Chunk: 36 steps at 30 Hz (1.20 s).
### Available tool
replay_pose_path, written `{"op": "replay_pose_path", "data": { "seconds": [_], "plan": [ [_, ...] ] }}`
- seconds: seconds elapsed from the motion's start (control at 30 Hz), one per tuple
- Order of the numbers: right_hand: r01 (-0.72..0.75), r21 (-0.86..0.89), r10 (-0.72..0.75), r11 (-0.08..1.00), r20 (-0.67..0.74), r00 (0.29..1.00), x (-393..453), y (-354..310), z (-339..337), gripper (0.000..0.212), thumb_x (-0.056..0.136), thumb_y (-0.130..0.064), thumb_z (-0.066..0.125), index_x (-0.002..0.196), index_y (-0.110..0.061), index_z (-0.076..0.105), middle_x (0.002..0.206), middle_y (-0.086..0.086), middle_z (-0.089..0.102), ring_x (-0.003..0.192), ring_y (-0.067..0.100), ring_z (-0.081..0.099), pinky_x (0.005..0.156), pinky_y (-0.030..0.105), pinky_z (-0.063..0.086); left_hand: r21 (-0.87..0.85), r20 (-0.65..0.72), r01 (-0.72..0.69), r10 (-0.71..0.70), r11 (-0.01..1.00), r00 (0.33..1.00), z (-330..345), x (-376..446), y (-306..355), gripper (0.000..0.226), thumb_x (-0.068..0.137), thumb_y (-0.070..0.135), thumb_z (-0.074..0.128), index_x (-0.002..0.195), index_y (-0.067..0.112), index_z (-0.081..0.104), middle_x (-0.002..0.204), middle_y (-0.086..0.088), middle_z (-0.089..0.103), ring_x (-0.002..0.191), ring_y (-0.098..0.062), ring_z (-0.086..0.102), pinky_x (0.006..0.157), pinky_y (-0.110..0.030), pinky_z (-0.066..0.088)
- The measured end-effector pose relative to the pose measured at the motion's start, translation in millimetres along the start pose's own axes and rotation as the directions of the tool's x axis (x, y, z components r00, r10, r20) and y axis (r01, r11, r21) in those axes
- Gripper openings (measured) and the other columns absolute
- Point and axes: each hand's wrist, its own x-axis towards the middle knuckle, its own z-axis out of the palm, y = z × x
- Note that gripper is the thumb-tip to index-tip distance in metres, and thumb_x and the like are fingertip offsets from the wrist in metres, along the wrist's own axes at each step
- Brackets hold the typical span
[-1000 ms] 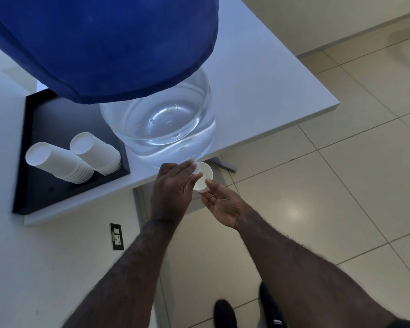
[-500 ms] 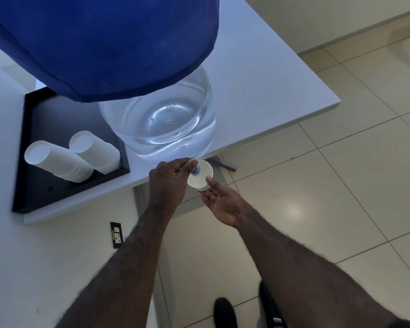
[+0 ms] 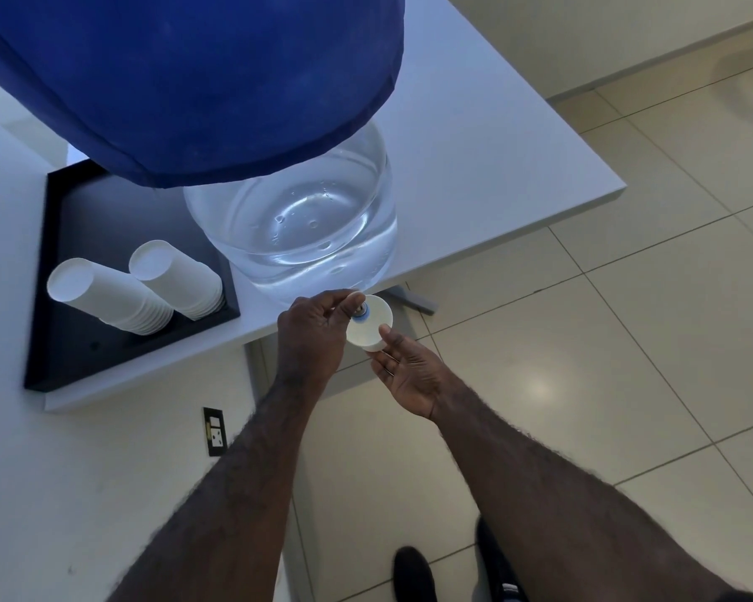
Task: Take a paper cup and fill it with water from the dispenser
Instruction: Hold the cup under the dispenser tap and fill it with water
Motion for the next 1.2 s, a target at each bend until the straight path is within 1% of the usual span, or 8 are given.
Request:
{"op": "replay_pose_path", "data": {
  "seconds": [0.1, 0.2, 0.27, 0.5, 0.63, 0.7, 0.97, 1.2],
  "plan": [
    [0.0, 0.004, 0.0, 1.0, 0.006, 1.0, 0.2, 0.0, -0.1, 0.061, 0.073, -0.029, 0.074, 0.128, -0.009, 0.057, 0.119, 0.006, 0.064, 0.113, 0.019, 0.056, 0.103, 0.029, 0.04, 0.006, -0.003, 0.007, -0.007, 1.0, 1.0, 0.5, 0.6, -1.9, 0.029, 0.088, 0.034, 0.065, 0.105, 0.013, 0.075, 0.097, -0.002, 0.077, 0.081, -0.011, 0.066, 0.066, 0.001, 0.042],
    [-0.001, 0.018, 0.001, 1.0, 0.007, 1.0, 0.1, -0.2, 0.6, 0.045, 0.083, -0.026, 0.069, 0.123, -0.011, 0.059, 0.118, 0.005, 0.063, 0.113, 0.018, 0.055, 0.104, 0.028, 0.039, 0.005, -0.004, 0.019, -0.019, 1.0, 1.0, 0.7, 1.5, -4.3, 0.028, 0.088, 0.036, 0.065, 0.104, 0.015, 0.075, 0.097, -0.001, 0.077, 0.082, -0.01, 0.067, 0.066, 0.0, 0.042],
    [-0.002, 0.025, 0.002, 1.0, 0.009, 1.0, 0.3, 0.0, 1.4, 0.039, 0.085, -0.025, 0.067, 0.122, -0.011, 0.059, 0.118, 0.006, 0.063, 0.114, 0.018, 0.055, 0.104, 0.028, 0.039, 0.008, 0.002, 0.015, -0.015, 1.0, 1.0, 0.7, 1.9, -5.3, 0.028, 0.088, 0.036, 0.065, 0.104, 0.016, 0.075, 0.097, -0.001, 0.077, 0.082, -0.011, 0.067, 0.066, -0.001, 0.043],
    [0.001, 0.024, -0.001, 1.0, 0.014, 1.0, 1.3, 0.4, 2.1, 0.042, 0.082, -0.027, 0.07, 0.12, -0.012, 0.06, 0.12, 0.006, 0.063, 0.115, 0.019, 0.054, 0.106, 0.029, 0.038, 0.015, -0.003, 0.004, -0.004, 1.0, 1.0, 0.3, 2.1, -4.4, 0.027, 0.088, 0.035, 0.066, 0.103, 0.015, 0.076, 0.095, -0.001, 0.077, 0.079, -0.009, 0.066, 0.065, 0.001, 0.041],
    [0.006, 0.022, -0.006, 1.0, 0.013, 1.0, 0.9, -0.6, 2.8, 0.057, 0.071, -0.03, 0.075, 0.122, -0.011, 0.06, 0.117, 0.006, 0.064, 0.113, 0.018, 0.055, 0.106, 0.029, 0.039, 0.009, -0.004, 0.005, -0.005, 1.0, 1.0, 0.9, 1.2, -3.4, 0.029, 0.088, 0.034, 0.066, 0.105, 0.013, 0.075, 0.097, -0.001, 0.077, 0.083, -0.009, 0.066, 0.067, 0.002, 0.041],
    [0.004, 0.032, -0.005, 0.999, 0.014, 1.0, 1.5, 0.1, 2.3, 0.061, 0.071, -0.03, 0.075, 0.125, -0.01, 0.058, 0.115, 0.005, 0.065, 0.112, 0.018, 0.056, 0.106, 0.029, 0.039, 0.005, -0.009, 0.008, -0.008, 1.0, 1.0, 0.8, 0.8, -3.0, 0.029, 0.088, 0.034, 0.066, 0.104, 0.013, 0.076, 0.096, -0.002, 0.077, 0.083, -0.01, 0.067, 0.067, 0.002, 0.041],
    [0.001, 0.04, -0.002, 0.999, 0.017, 1.0, 2.0, 2.4, 2.2, 0.04, 0.083, -0.026, 0.069, 0.12, -0.012, 0.061, 0.113, 0.005, 0.065, 0.112, 0.018, 0.055, 0.105, 0.029, 0.039, 0.022, -0.003, -0.001, 0.001, 1.0, 1.0, 0.8, 2.1, -4.1, 0.03, 0.088, 0.036, 0.065, 0.105, 0.014, 0.075, 0.097, -0.001, 0.077, 0.084, -0.012, 0.068, 0.066, 0.001, 0.042],
    [0.007, 0.038, -0.007, 0.999, 0.006, 1.0, 2.0, 2.7, 3.3, 0.062, 0.071, -0.03, 0.075, 0.127, -0.01, 0.058, 0.115, 0.004, 0.066, 0.113, 0.017, 0.057, 0.101, 0.027, 0.041, 0.014, -0.004, 0.001, -0.001, 1.0, 1.0, -0.1, 0.9, -3.9, 0.03, 0.088, 0.035, 0.064, 0.105, 0.013, 0.075, 0.097, 0.0, 0.076, 0.083, -0.012, 0.068, 0.068, -0.002, 0.043]
  ]
}}
